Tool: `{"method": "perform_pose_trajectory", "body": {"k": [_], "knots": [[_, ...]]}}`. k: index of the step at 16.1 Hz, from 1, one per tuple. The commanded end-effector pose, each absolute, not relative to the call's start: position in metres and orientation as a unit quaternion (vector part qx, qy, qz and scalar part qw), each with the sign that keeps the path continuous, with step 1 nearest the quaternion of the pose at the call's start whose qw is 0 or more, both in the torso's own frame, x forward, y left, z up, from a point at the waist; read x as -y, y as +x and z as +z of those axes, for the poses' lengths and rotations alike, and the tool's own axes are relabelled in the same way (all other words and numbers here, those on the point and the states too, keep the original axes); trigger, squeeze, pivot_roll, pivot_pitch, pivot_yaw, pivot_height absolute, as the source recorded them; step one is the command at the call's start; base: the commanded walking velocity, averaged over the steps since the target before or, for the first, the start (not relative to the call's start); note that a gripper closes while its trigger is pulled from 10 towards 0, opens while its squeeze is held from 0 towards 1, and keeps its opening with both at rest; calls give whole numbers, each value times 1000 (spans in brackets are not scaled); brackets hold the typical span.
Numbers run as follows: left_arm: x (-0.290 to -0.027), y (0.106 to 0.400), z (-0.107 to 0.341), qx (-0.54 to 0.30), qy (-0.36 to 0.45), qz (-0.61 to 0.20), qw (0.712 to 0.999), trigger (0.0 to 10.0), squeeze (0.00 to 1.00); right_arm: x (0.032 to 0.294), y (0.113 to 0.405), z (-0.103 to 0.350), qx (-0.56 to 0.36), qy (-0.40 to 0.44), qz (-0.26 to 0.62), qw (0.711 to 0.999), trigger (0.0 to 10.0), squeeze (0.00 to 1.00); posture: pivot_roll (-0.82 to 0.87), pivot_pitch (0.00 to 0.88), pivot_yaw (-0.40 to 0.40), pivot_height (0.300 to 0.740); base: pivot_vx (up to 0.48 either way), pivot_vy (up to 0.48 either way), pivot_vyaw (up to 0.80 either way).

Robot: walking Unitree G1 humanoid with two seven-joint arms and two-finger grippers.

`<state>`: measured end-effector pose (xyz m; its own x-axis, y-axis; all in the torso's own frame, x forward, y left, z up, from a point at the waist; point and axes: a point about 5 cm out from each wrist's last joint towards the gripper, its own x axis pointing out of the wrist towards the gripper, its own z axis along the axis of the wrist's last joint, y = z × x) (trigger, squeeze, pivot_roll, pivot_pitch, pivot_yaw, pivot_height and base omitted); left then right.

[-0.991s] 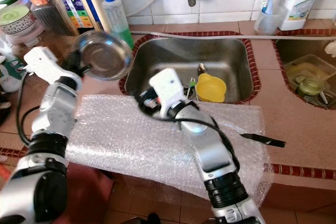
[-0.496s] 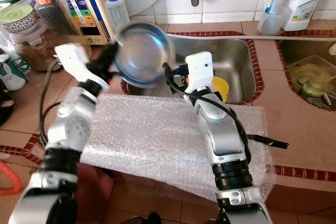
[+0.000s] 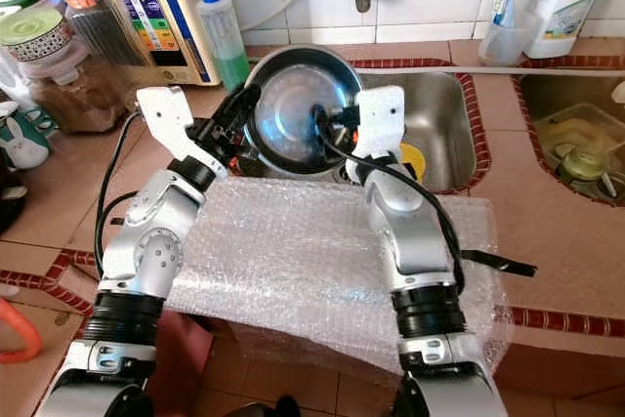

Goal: Kitchen organization

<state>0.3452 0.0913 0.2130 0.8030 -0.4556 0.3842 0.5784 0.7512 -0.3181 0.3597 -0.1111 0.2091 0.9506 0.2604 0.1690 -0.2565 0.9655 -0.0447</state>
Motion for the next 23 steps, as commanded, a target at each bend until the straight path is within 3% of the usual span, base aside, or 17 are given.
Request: {"method": "perform_pose_trajectory", "body": {"k": [1, 16, 23], "knots": [[-94, 342, 218, 155, -214, -286, 921, 0, 0, 110, 362, 211, 88, -5, 126, 988, 0, 0, -206, 113, 185, 740, 0, 0, 0], [-99, 343, 216, 149, -205, -281, 926, 0, 0, 115, 367, 211, 84, 47, 112, 989, 0, 0, -209, 107, 186, 740, 0, 0, 0], [-99, 342, 219, 156, -208, -288, 922, 0, 0, 108, 367, 201, 40, 89, 141, 985, 0, 0, -204, 103, 186, 740, 0, 0, 0]]}}
